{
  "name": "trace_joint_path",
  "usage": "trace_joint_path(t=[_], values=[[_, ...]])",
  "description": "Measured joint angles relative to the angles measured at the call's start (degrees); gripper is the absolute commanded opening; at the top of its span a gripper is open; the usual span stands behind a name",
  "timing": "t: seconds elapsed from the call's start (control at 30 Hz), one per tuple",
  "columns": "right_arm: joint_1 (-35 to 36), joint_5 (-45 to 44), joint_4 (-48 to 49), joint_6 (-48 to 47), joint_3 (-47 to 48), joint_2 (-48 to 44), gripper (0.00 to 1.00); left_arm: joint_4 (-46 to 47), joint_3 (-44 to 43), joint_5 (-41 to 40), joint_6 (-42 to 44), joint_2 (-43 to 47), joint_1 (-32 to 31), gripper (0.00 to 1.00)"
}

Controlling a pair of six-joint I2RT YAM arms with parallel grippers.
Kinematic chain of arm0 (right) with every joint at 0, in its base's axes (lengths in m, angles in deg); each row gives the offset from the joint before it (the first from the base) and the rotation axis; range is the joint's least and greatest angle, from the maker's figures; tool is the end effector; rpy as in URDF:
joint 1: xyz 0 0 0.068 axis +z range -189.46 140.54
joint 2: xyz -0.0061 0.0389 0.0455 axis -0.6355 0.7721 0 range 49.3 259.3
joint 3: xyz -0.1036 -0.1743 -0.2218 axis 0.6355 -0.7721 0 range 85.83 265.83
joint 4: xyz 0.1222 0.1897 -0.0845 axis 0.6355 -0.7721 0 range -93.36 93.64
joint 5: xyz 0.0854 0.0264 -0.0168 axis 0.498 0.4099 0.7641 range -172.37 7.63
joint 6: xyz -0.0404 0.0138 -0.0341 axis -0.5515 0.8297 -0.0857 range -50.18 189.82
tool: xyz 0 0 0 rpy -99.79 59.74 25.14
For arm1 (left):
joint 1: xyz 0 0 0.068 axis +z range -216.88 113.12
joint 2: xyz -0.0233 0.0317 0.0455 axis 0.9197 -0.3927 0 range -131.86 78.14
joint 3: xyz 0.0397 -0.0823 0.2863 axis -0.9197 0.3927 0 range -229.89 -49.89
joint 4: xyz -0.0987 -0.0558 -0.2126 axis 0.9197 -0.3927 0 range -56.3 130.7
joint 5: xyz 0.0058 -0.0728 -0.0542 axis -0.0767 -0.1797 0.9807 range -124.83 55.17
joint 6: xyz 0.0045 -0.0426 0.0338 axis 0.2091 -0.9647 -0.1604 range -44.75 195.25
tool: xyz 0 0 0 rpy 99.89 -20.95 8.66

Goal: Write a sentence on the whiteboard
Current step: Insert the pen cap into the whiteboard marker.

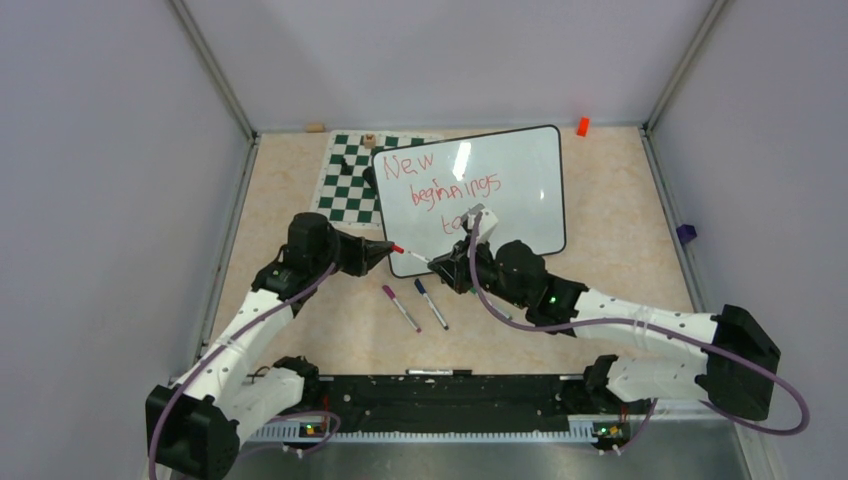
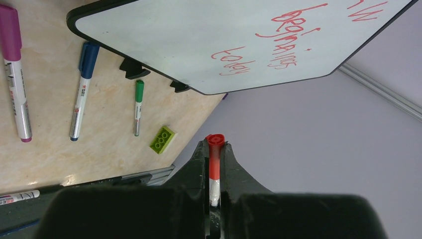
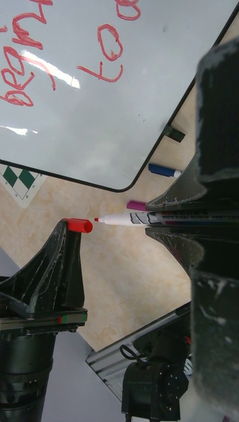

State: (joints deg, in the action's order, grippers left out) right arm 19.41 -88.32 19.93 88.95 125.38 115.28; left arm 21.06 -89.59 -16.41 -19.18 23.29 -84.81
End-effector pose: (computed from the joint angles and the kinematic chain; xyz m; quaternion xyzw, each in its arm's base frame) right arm 0.1252 0.2002 0.3157 -0.2289 0.7315 0.3725 0.5232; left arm 0.1600 -0.0639 0.2904 -0.4833 0.7329 -0.4589 0.1368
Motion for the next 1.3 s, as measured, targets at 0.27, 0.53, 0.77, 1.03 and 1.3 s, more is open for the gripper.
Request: trace_joint_path(t=[0.27, 0.53, 0.77, 1.03, 1.3], values=[[0.4, 0.3, 0.0, 0.0, 0.0, 0.2, 0.00, 0.2, 0.0, 0.0, -0.2, 0.0, 0.0, 0.00], [0.4, 0.5, 0.3, 0.0, 1.4, 1.0, 0.00, 0.5, 0.0, 0.0, -0.5, 0.0, 0.0, 0.00], [0.4, 0.6, 0.7, 0.0, 1.8, 1.3, 0.00, 1.3, 0.5, 0.2, -0.7, 0.0, 0.0, 0.00], [0.4, 0.7, 0.9, 0.0, 1.8, 2.5, 0.00, 1.6, 0.8, 0.4, -1.5, 0.0, 0.0, 0.00], [0.4, 0.6, 1.0, 0.0, 1.8, 3.2, 0.00, 2.4, 1.0, 1.3, -1.6, 0.0, 0.0, 0.00]])
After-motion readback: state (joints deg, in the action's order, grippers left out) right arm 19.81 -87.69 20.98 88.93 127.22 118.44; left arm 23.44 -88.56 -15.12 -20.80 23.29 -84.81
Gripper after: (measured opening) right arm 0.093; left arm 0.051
